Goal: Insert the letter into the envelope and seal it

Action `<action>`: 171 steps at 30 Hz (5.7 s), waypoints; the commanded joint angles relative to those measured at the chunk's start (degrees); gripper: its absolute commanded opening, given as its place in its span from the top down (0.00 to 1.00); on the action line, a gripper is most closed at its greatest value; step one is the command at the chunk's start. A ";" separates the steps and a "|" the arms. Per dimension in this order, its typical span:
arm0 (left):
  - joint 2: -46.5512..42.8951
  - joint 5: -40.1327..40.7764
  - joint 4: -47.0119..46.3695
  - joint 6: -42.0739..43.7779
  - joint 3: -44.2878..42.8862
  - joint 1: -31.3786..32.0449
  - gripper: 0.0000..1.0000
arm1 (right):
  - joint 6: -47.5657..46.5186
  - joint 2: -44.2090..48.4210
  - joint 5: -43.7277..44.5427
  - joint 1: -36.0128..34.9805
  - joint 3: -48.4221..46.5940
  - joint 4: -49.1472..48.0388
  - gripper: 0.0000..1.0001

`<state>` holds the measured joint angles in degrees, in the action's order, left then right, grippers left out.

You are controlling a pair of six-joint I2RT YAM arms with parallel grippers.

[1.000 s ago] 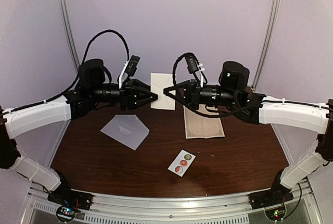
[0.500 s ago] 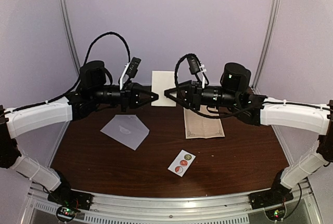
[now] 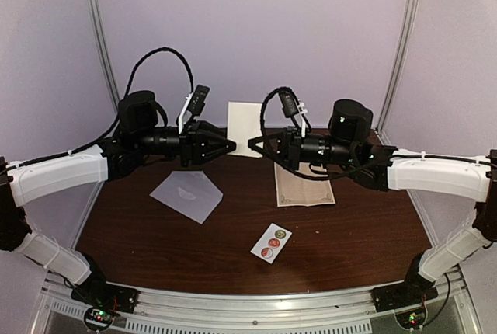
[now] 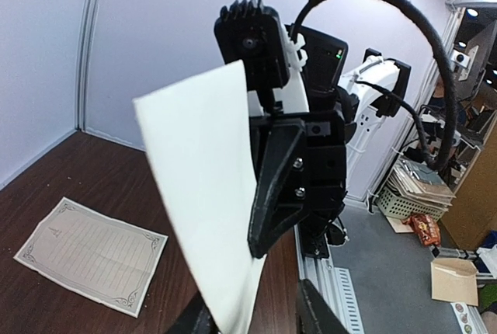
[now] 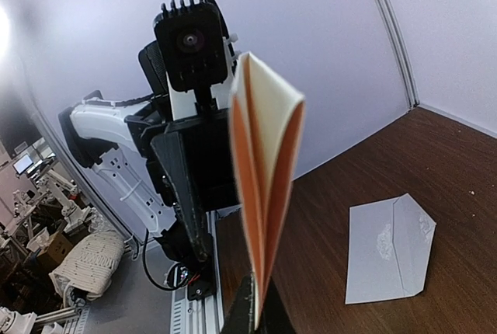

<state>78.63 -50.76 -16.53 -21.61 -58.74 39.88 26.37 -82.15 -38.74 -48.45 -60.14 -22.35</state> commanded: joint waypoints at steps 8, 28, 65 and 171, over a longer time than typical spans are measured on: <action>-0.32 -0.13 -2.10 0.07 0.11 0.38 1.00 | -0.22 2.11 1.75 0.28 -1.30 -1.65 0.94; 1.02 9.50 4.49 5.86 -0.68 0.51 0.72 | -1.07 2.34 7.08 1.10 -3.34 -4.88 1.00; 29.77 48.63 10.46 -20.38 -4.14 -6.31 0.05 | -6.19 17.19 16.14 10.93 13.81 9.96 1.00; 35.58 32.20 31.73 1.46 -12.71 -6.57 0.30 | 34.44 -24.02 14.44 7.04 1.86 9.08 1.00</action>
<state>112.99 -18.24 15.07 -21.30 -69.97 33.80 58.54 -104.07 -23.86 -40.42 -57.19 -12.38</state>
